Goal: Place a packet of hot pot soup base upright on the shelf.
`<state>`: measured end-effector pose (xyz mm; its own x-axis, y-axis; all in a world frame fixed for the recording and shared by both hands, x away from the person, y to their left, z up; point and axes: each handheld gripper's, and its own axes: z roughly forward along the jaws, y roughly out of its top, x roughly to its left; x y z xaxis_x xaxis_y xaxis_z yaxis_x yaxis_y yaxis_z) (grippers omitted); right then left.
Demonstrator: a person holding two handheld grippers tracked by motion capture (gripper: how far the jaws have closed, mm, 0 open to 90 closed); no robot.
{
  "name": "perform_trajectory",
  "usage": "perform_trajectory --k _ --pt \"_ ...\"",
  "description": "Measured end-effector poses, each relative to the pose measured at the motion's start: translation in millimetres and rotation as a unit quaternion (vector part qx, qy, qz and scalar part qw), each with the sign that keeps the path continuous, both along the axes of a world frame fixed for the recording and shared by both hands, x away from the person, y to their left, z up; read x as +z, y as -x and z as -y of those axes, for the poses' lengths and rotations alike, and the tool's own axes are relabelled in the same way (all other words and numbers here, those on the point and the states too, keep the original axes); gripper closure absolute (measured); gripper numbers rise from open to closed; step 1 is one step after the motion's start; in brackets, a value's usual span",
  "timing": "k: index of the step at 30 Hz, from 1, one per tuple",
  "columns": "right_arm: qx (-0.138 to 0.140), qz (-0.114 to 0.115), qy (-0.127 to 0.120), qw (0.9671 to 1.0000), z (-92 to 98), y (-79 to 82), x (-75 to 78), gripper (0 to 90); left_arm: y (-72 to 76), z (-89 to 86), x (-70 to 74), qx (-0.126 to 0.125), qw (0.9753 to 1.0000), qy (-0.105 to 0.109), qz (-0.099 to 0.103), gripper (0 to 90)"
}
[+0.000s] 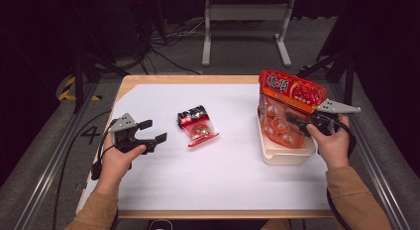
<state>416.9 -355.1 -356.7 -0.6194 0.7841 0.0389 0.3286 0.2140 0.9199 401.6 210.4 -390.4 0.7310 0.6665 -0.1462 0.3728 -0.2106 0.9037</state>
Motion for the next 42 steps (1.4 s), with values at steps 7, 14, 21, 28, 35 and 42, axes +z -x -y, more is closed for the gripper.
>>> perform_trajectory --k 7,14,21,28,35,42 --pt "-0.016 -0.005 -0.02 0.9997 5.6 0.5 -5.4 70.3 0.3 0.1 0.0 0.0 1.0 0.003 -0.003 19.6" --pt "-0.03 -0.013 -0.039 0.9987 10.0 0.0 -9.3 70.1 0.3 -0.8 -0.8 0.001 1.0 0.005 -0.005 19.6" --pt "-0.037 -0.025 -0.015 0.9989 14.4 -0.2 -8.9 61.0 0.6 -1.5 -1.4 0.002 0.9999 0.007 -0.006 19.6" --pt "-0.066 -0.001 -0.007 0.9978 19.7 1.3 0.9 36.8 -0.3 -1.0 -2.5 0.002 1.0 0.006 -0.007 19.6" --pt "-0.081 0.014 -0.006 0.9966 25.1 12.1 6.7 25.5 -0.7 0.3 -2.1 -0.001 0.9999 0.005 -0.009 19.5" --pt "-0.09 0.024 0.007 0.9956 35.2 31.5 11.6 24.7 -4.4 4.0 -1.3 -0.007 0.9999 0.004 -0.007 19.4"
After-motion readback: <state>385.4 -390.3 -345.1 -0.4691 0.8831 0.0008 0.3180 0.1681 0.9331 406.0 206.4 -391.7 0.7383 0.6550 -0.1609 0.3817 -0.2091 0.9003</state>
